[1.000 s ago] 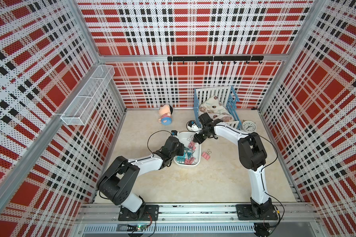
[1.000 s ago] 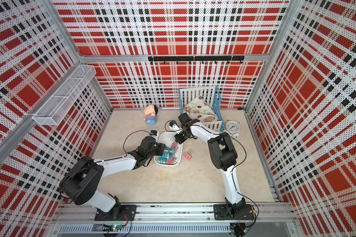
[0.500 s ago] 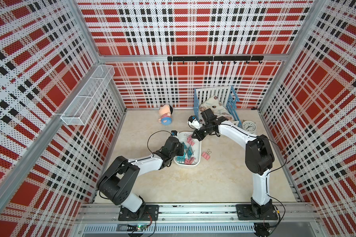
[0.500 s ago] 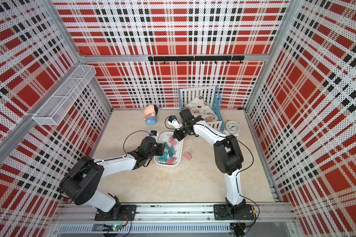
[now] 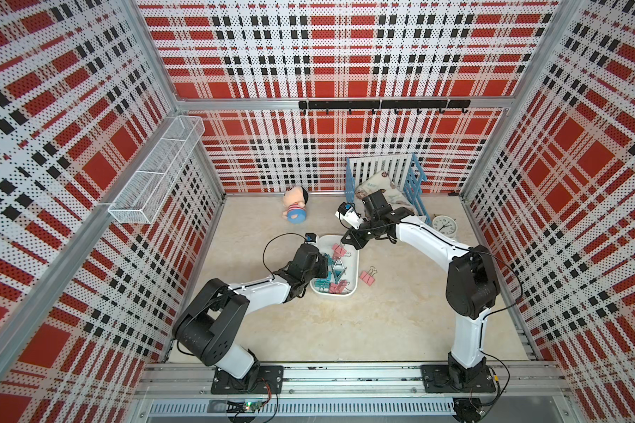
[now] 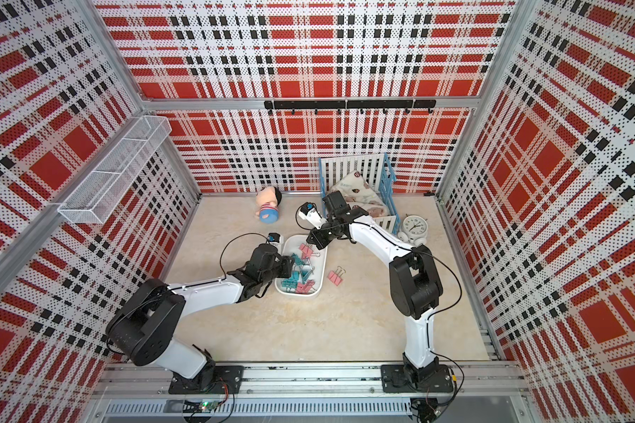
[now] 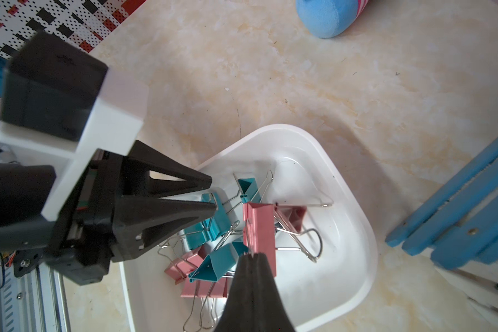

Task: Take out the binder clips from the storage box
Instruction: Pick up the binder clip from the storage box, then place the binder clip at the center of the board.

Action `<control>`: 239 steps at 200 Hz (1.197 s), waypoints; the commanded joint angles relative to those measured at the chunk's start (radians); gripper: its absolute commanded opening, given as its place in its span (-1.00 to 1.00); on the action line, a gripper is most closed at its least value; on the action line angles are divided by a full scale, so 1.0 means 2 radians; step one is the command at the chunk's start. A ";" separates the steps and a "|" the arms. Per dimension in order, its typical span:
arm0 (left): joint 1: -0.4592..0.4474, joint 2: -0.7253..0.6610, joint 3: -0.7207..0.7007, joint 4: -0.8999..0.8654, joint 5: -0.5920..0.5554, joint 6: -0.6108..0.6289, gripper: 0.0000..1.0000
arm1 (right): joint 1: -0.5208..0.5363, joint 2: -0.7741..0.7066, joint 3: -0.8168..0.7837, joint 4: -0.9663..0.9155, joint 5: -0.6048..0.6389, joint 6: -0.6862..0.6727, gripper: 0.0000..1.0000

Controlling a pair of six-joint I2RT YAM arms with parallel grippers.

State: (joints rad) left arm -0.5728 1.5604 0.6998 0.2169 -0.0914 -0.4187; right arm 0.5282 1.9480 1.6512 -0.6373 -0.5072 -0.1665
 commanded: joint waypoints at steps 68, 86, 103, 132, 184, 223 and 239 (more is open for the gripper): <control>-0.003 0.002 0.002 0.007 -0.003 -0.001 -0.28 | -0.006 -0.066 -0.040 0.013 0.004 0.005 -0.99; -0.003 0.001 0.002 0.007 -0.003 0.000 -0.28 | -0.017 -0.083 -0.050 0.011 0.005 0.006 -0.99; -0.003 0.001 0.003 0.006 -0.003 0.001 -0.28 | -0.036 -0.104 -0.066 0.013 0.005 0.010 -0.99; -0.002 0.001 0.005 0.004 -0.003 0.003 -0.28 | -0.075 -0.139 -0.107 0.018 0.005 0.018 -0.99; -0.003 0.007 0.013 0.005 0.001 0.003 -0.28 | -0.114 -0.153 -0.161 0.026 0.008 0.025 -0.99; -0.003 0.009 0.020 -0.004 0.002 0.004 -0.28 | -0.117 -0.122 -0.167 0.041 0.004 0.032 -1.00; -0.002 0.008 0.025 -0.013 -0.002 0.005 -0.28 | -0.116 -0.104 -0.162 0.045 -0.003 0.033 -1.00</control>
State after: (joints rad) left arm -0.5732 1.5673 0.7132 0.2111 -0.0902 -0.4179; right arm 0.2981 1.6859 1.3170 -0.5808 -0.4934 -0.1143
